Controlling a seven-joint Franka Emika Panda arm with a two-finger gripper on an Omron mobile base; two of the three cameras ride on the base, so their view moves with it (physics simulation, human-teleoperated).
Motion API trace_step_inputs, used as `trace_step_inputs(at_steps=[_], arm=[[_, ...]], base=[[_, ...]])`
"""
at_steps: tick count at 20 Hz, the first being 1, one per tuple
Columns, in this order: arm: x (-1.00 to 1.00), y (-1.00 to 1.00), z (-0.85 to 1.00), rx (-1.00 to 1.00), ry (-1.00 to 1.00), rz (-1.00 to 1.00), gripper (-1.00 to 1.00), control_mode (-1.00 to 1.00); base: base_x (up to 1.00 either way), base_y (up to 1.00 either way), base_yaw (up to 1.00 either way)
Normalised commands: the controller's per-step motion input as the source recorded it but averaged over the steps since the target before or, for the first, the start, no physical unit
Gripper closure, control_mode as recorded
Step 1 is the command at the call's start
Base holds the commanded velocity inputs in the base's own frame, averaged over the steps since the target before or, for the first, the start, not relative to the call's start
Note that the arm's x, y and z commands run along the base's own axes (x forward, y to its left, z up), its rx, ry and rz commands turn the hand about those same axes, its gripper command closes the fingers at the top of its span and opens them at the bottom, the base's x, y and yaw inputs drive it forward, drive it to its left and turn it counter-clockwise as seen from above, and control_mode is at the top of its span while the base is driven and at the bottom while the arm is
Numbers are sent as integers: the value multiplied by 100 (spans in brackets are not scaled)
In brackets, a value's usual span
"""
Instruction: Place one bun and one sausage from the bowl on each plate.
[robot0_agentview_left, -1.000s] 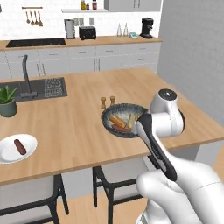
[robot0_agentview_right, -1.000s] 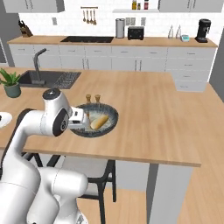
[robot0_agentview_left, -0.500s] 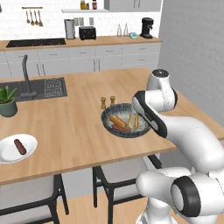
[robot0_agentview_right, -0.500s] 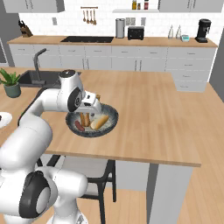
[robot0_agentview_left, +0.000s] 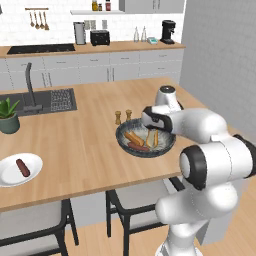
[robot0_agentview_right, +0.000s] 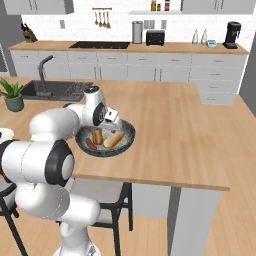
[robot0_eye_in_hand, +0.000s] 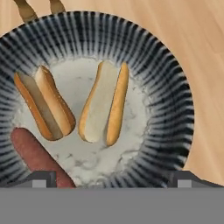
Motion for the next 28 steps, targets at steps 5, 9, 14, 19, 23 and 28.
trace_step_inputs(at_steps=[5,9,14,19,23,28], arm=[[47,0,-48,3,-1,0,-100,-100],[20,-3,-66,0,19,0,-100,-100],[16,0,-35,0,13,0,-100,-100],[35,0,-12,0,0,0,-100,-100],[25,0,-31,0,0,0,-100,-100],[10,0,-39,0,0,0,-100,-100]], base=[[0,0,0],[0,0,0],[0,0,0],[0,0,0],[0,0,0],[0,0,0]])
